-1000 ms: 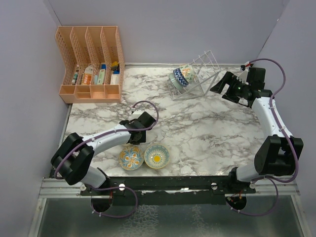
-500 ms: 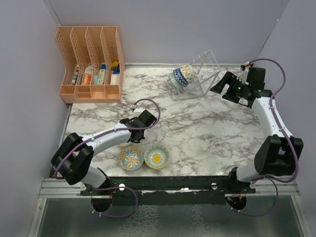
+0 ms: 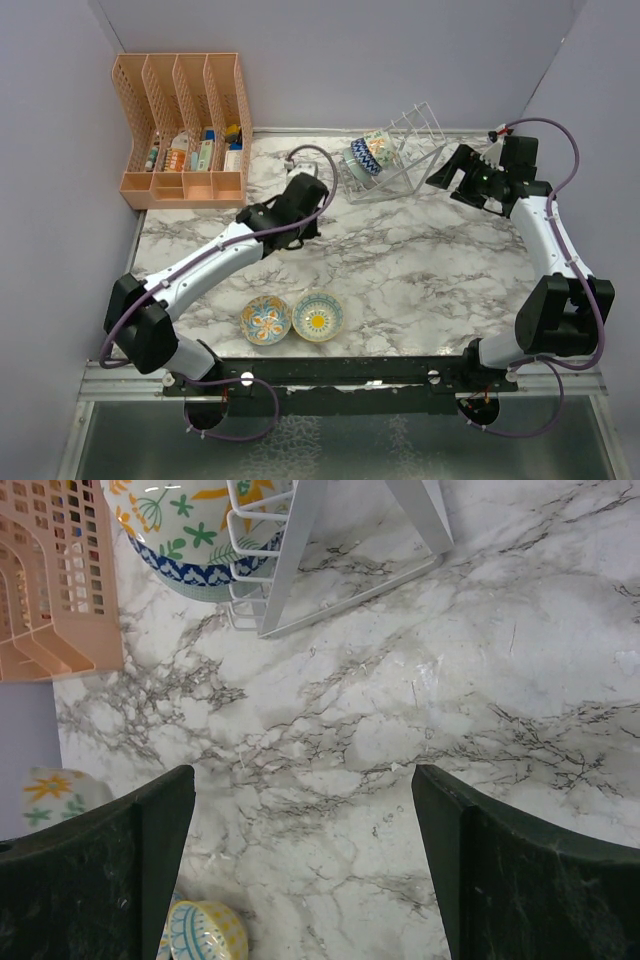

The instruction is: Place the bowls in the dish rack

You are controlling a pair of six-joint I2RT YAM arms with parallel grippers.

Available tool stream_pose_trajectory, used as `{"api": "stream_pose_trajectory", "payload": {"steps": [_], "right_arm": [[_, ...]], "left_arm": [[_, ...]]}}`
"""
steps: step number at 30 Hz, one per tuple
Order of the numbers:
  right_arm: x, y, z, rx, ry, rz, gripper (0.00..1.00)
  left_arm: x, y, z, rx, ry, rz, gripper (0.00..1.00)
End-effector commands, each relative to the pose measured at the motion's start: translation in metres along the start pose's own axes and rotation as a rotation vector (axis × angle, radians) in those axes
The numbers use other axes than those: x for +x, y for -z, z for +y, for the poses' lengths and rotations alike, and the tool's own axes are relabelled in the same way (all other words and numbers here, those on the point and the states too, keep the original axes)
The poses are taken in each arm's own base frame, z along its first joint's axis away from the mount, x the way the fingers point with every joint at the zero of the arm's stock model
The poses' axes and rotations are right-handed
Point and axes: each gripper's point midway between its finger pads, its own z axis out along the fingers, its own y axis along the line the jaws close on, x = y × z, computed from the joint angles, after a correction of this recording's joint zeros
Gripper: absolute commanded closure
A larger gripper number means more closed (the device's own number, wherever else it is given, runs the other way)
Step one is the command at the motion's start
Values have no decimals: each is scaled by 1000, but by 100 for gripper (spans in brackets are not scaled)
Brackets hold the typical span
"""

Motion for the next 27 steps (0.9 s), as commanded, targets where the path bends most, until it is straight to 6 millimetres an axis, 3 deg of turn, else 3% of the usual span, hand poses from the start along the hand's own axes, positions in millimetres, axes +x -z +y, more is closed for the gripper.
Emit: {"api": "stream_pose_trajectory", "payload": {"steps": [1,6,12,18,27], "right_arm": [[-18,10,4,18,9,-59,11],[-20,11,4,27,16,-67,11],[-25,11,5,31,22,-70,11],[-27,10,3,40,25,-71,11],[-27,5,-4,61,38,-70,11]], "left_arm": [[-94,48,-53,208,78,-204,100],[-173,85,-94,481,278,-342,100],[-250,107,-130,859,505,-408,100],[-300,107,-149,1097,643,-447,100],[-352,108,-162,1333,788,-525,100]]}}
